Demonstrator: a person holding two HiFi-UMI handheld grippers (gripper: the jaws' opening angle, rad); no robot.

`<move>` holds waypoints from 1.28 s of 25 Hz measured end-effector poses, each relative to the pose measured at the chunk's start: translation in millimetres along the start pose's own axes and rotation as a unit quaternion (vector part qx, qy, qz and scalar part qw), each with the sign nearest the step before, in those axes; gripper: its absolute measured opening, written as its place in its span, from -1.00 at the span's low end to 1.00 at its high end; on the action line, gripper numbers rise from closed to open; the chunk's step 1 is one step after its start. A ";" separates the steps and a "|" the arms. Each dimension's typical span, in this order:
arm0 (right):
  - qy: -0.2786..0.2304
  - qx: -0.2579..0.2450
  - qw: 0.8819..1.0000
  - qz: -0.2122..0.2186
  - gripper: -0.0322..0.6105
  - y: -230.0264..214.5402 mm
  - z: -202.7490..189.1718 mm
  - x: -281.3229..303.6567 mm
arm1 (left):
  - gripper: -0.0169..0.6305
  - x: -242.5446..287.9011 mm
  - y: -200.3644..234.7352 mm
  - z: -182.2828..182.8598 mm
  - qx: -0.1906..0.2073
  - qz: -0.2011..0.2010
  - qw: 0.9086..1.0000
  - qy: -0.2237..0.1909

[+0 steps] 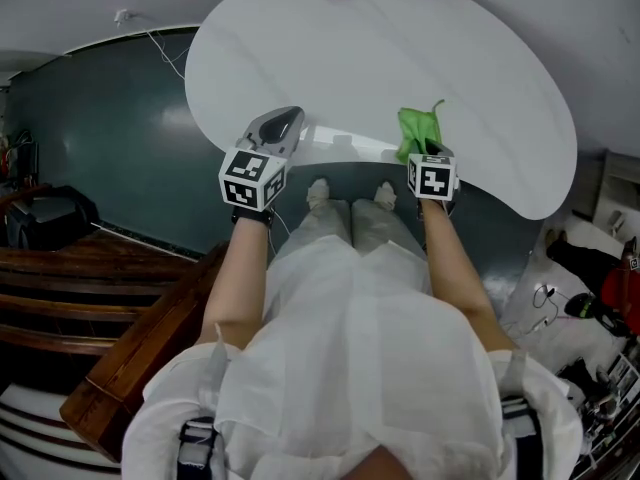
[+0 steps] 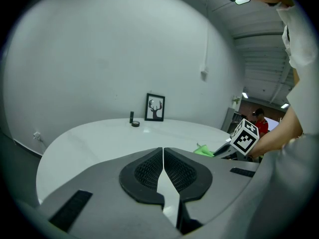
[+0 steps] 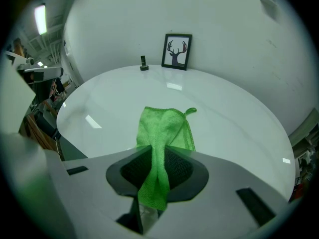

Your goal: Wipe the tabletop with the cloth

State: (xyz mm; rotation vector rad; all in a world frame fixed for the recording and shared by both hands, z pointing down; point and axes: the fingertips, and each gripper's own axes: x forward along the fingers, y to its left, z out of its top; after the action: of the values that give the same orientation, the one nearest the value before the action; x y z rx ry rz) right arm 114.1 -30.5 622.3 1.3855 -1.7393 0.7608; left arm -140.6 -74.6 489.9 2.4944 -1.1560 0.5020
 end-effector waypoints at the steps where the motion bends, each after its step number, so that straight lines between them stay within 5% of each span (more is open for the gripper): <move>1: 0.000 -0.002 1.000 0.001 -0.68 5.9 2.3 1.4 | -0.89 -3.6 4.4 -0.9 -0.001 0.002 1.000 -0.001; 15: 0.004 -0.023 1.000 -0.010 -0.68 61.5 27.0 12.5 | -0.89 -49.1 55.8 -8.5 -0.006 0.013 1.000 -0.015; 32: -0.011 -0.062 0.997 0.033 -0.68 151.1 60.5 27.8 | -0.88 -101.3 107.1 -31.1 -0.027 0.052 0.998 -0.024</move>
State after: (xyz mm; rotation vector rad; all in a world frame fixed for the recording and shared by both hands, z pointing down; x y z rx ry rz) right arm -48.3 -60.1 616.0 1.2630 -1.8249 0.6644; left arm -290.5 -59.4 488.5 2.4213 -1.3055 0.4346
